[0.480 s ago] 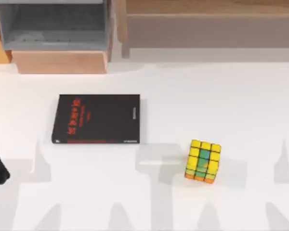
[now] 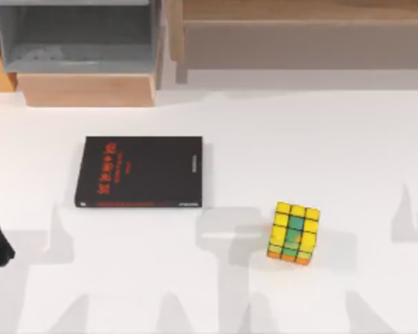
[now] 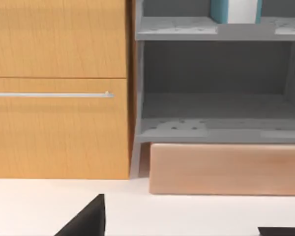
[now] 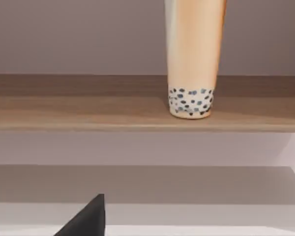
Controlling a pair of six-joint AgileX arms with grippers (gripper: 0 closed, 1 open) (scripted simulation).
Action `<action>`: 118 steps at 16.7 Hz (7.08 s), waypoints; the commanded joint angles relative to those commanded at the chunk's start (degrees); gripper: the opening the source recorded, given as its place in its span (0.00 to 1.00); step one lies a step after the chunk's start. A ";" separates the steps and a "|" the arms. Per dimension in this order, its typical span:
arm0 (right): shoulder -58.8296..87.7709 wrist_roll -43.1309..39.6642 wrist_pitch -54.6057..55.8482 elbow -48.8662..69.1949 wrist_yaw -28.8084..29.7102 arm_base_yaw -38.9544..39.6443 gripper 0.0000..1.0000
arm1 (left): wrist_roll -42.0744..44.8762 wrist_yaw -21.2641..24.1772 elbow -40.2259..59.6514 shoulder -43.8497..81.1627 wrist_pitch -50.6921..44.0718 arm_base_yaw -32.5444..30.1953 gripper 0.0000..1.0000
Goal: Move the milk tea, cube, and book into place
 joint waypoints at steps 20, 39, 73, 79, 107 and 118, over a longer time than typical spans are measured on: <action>87.78 0.28 37.93 46.99 -1.66 -3.33 1.00 | 0.00 0.00 0.00 0.00 0.00 0.00 1.00; 103.40 0.20 32.16 68.38 -1.10 -3.01 1.00 | 0.00 0.00 0.00 0.00 0.00 0.00 1.00; 90.21 0.35 34.74 52.72 -1.63 -3.35 0.00 | 0.00 0.00 0.00 0.00 0.00 0.00 1.00; 86.57 0.37 35.58 48.26 -1.79 -3.45 0.00 | 0.00 0.00 0.00 0.00 0.00 0.00 1.00; 99.18 -0.22 65.71 29.53 -23.58 -25.30 0.00 | 0.00 0.00 0.00 0.00 0.00 0.00 1.00; 104.73 -0.31 71.50 28.92 -23.60 -25.49 0.08 | 0.00 0.00 0.00 0.00 0.00 0.00 1.00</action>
